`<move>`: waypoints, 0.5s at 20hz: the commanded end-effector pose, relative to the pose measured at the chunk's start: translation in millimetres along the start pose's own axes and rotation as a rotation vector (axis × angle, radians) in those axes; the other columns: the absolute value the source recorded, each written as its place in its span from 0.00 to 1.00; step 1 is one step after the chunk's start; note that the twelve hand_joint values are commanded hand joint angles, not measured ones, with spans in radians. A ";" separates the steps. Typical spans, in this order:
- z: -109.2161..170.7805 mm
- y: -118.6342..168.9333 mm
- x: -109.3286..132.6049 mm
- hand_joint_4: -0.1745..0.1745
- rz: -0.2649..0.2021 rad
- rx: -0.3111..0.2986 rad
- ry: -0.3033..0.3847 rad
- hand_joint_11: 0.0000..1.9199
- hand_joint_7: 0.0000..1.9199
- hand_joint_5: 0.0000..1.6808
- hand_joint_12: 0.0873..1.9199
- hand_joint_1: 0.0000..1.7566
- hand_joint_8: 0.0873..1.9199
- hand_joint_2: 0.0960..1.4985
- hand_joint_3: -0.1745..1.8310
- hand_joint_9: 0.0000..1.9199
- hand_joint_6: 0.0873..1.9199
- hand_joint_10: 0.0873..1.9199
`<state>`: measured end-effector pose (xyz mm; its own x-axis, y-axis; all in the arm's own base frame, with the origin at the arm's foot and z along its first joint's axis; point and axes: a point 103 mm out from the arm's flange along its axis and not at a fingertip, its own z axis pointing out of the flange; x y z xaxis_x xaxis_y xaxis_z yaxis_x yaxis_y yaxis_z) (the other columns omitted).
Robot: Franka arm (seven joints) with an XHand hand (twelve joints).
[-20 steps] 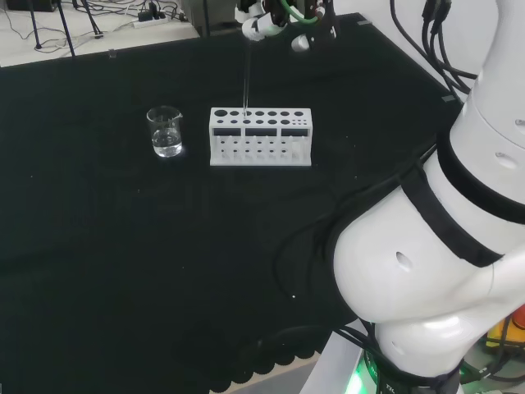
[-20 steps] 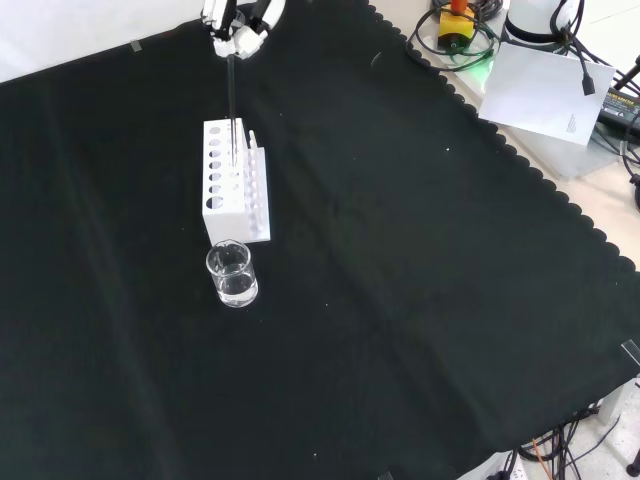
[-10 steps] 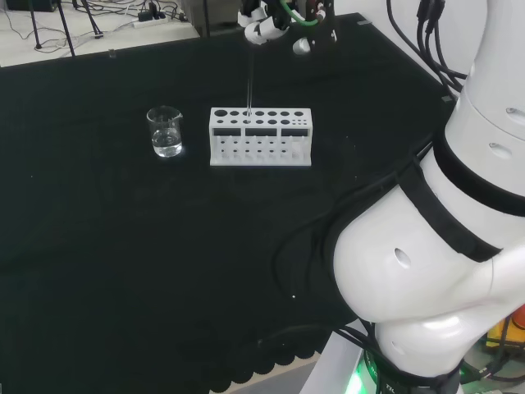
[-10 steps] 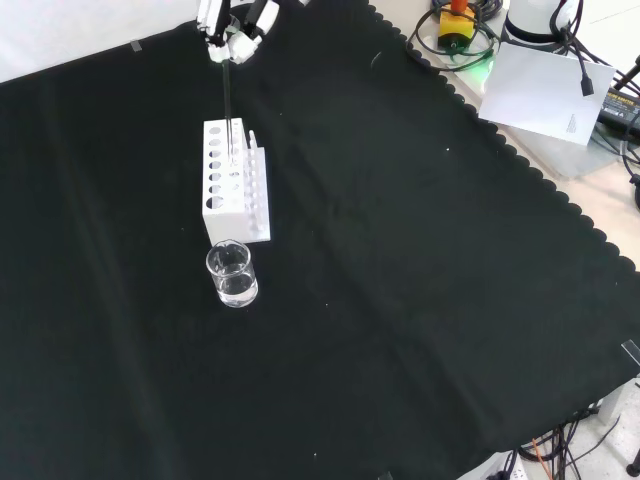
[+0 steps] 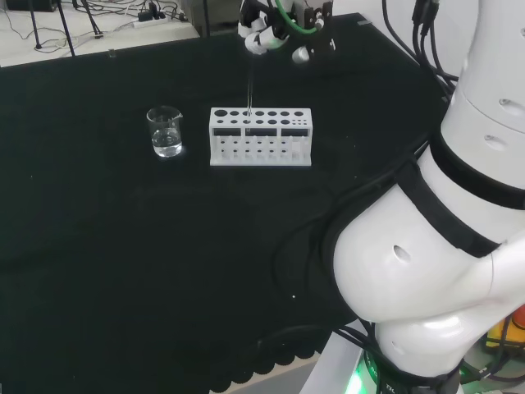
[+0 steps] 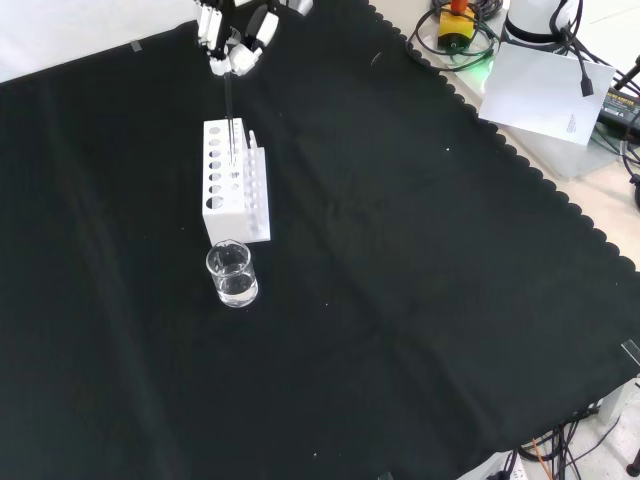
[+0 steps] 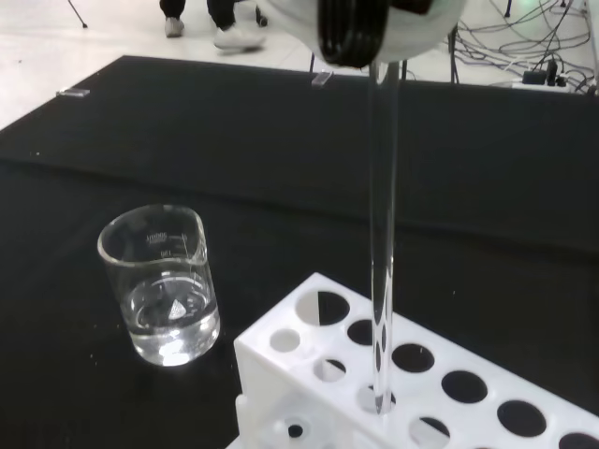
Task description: Put the glass rod back on the white test tube rack.
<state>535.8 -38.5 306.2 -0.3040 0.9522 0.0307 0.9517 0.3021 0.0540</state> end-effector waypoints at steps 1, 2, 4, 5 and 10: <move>20.5 4.2 -1.0 0.00 -0.008 0.032 0.004 0.87 0.58 0.69 0.32 0.74 0.59 0.54 0.29 0.91 0.20 0.38; 23.3 4.5 -1.9 0.00 -0.006 0.039 0.008 0.87 0.58 0.69 0.32 0.74 0.59 0.54 0.29 0.91 0.20 0.38; 26.5 4.9 -3.3 0.00 -0.006 0.046 0.009 0.87 0.58 0.69 0.32 0.74 0.59 0.54 0.29 0.91 0.20 0.38; 29.3 5.8 -4.2 0.00 -0.003 0.048 0.010 0.87 0.58 0.69 0.32 0.74 0.59 0.54 0.29 0.91 0.20 0.38; 34.5 9.1 -5.4 0.00 -0.005 0.057 0.010 0.87 0.58 0.69 0.32 0.74 0.59 0.54 0.29 0.91 0.21 0.38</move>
<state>541.0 -34.0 288.1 -0.3139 0.9487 0.0374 0.9494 0.3132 0.0237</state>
